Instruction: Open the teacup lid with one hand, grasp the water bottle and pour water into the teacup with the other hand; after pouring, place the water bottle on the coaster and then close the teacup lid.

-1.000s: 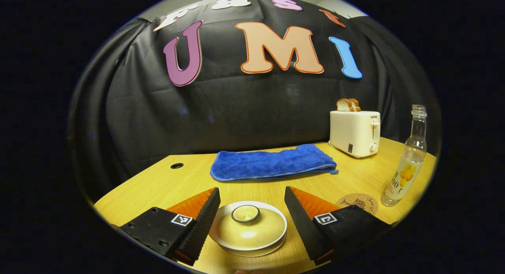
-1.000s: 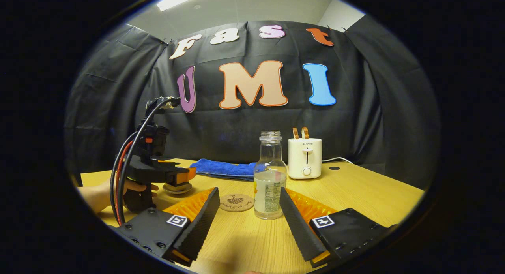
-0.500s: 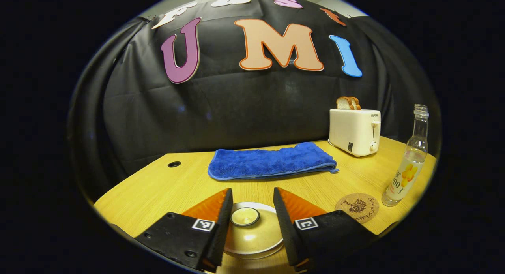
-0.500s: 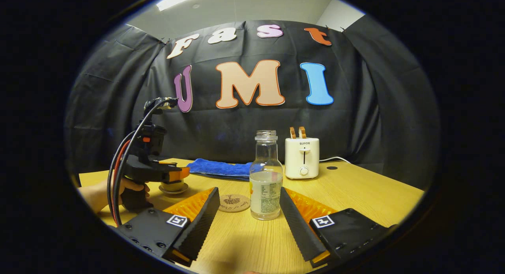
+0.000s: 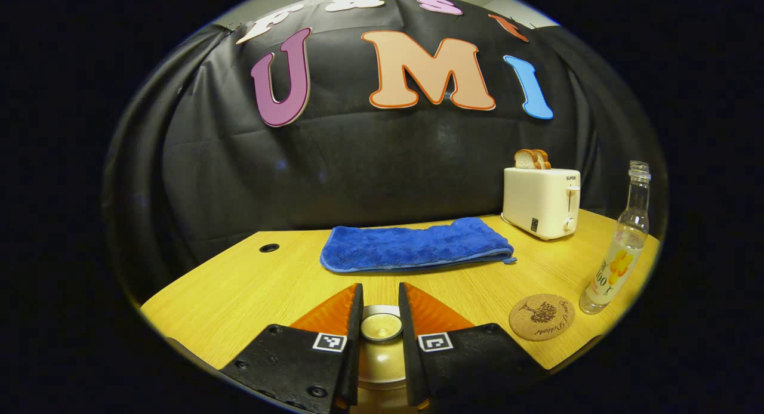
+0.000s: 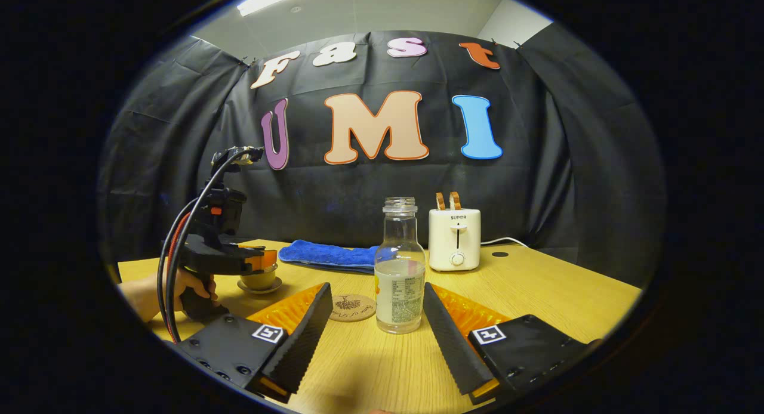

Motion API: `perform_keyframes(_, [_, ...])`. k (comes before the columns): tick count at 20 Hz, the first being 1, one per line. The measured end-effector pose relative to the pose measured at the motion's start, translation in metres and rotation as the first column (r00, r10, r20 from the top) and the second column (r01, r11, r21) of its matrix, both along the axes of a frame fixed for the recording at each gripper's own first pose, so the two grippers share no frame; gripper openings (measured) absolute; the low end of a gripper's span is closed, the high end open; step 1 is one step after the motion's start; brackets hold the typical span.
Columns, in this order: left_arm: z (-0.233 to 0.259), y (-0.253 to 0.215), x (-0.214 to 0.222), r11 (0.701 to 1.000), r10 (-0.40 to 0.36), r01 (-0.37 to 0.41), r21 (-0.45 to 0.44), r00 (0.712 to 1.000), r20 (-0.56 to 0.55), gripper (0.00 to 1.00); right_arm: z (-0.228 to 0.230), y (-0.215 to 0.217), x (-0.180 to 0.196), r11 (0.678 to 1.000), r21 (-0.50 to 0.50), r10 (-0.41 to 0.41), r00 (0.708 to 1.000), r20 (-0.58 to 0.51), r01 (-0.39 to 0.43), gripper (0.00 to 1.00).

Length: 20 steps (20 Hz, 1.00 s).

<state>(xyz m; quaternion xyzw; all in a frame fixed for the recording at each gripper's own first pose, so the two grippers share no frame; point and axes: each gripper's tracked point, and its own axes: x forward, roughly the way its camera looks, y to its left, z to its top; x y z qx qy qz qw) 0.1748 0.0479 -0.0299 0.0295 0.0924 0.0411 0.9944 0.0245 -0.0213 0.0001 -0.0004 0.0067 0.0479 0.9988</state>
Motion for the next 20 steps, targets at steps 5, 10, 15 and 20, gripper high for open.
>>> perform_keyframes(5, [0.002, 0.003, -0.003, 1.000, 0.028, -0.028, -0.003, 0.999, 0.015, 0.28, 0.000, 0.001, -0.001, 1.000, 0.000, 0.000, 1.000, 0.001, 0.000, 0.98])
perform_keyframes(10, [0.011, 0.007, -0.009, 0.998, 0.060, -0.061, 0.005, 0.995, 0.076, 0.26, 0.001, 0.000, 0.000, 1.000, 0.000, -0.001, 1.000, 0.003, 0.001, 0.98])
perform_keyframes(15, [0.027, 0.006, -0.015, 0.996, 0.072, -0.080, 0.040, 0.983, 0.171, 0.22, 0.001, -0.001, 0.000, 1.000, -0.001, -0.008, 1.000, 0.007, 0.008, 0.94])
perform_keyframes(20, [0.026, 0.011, -0.036, 0.995, 0.100, -0.096, -0.027, 0.979, 0.175, 0.22, 0.001, -0.005, 0.004, 1.000, -0.001, -0.022, 1.000, 0.008, 0.022, 0.98])
